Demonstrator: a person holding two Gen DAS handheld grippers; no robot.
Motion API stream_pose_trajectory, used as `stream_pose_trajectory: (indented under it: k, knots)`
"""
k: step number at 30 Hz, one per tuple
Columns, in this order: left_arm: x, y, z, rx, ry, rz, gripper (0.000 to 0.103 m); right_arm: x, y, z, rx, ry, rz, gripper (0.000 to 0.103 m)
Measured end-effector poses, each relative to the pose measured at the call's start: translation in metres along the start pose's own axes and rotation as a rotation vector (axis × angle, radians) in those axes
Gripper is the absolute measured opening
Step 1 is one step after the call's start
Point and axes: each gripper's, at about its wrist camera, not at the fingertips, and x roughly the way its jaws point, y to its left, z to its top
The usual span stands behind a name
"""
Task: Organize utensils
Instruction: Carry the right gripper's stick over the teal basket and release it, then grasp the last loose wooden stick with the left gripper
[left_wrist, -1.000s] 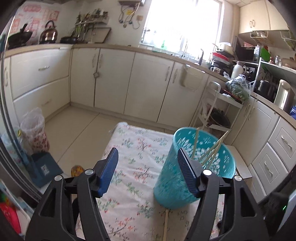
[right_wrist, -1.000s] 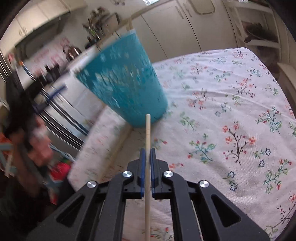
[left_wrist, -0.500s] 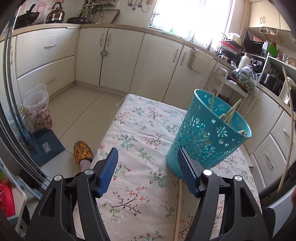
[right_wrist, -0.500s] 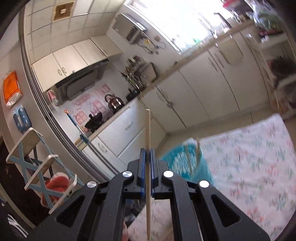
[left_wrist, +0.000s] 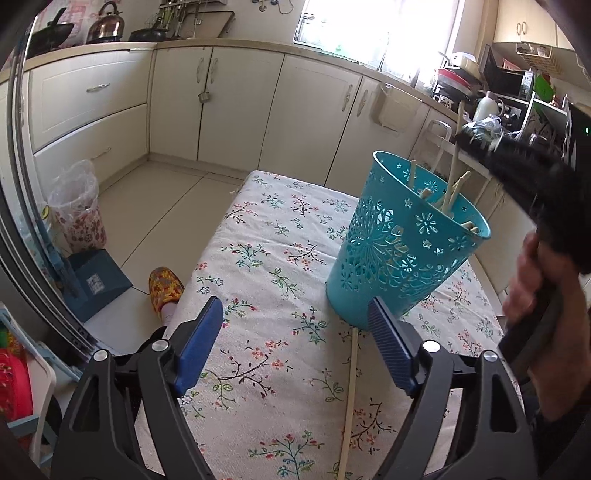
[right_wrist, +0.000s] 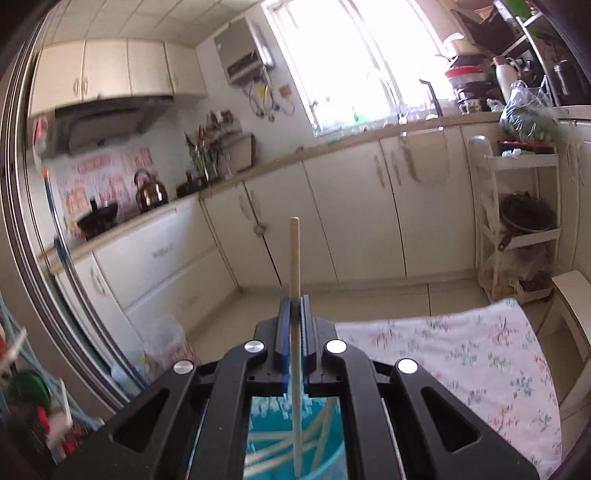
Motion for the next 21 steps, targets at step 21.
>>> stream_pose_trajectory:
  k: [21]
  knots:
    - [0.021,-0.047,-0.022,0.184,0.151,0.075,0.087,-0.101,-0.028,-0.131,0.14,0.309,-0.102,0.022]
